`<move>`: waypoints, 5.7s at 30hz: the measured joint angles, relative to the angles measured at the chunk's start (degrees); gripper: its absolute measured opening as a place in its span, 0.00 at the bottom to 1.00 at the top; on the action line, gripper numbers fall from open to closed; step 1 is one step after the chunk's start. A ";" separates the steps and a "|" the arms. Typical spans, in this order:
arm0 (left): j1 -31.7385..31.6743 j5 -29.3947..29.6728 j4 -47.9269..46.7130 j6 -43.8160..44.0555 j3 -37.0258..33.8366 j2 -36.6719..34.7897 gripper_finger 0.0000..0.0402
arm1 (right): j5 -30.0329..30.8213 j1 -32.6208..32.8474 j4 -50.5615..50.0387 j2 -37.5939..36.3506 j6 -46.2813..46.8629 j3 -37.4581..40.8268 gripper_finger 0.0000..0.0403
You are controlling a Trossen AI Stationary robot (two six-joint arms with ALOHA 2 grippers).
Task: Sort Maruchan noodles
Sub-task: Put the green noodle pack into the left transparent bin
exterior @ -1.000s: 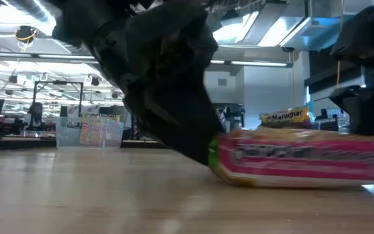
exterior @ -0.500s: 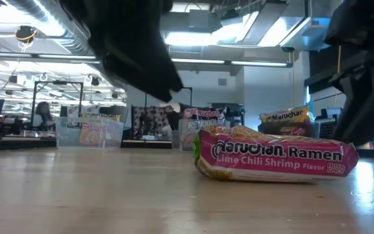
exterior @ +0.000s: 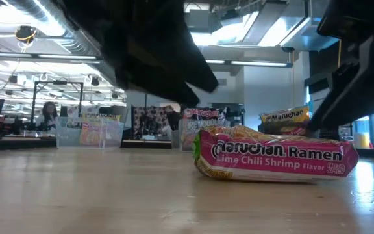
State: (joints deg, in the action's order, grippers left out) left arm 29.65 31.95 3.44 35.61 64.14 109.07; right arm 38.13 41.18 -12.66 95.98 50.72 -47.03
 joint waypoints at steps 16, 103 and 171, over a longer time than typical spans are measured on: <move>1.55 -10.22 22.14 -7.64 0.04 8.76 0.58 | -11.42 -16.34 6.15 0.00 -14.05 -0.02 0.82; 0.76 -7.09 -3.45 -9.89 0.00 1.48 0.58 | -46.72 -23.91 35.29 -0.26 -19.85 8.40 0.23; -11.14 -13.16 4.06 -12.16 -37.39 -45.46 0.58 | -40.61 -34.71 -5.00 9.55 -46.69 -25.31 0.27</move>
State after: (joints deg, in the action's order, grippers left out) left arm 18.51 18.79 7.51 23.45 26.75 63.61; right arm -2.48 6.48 -17.65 105.53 4.03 -72.34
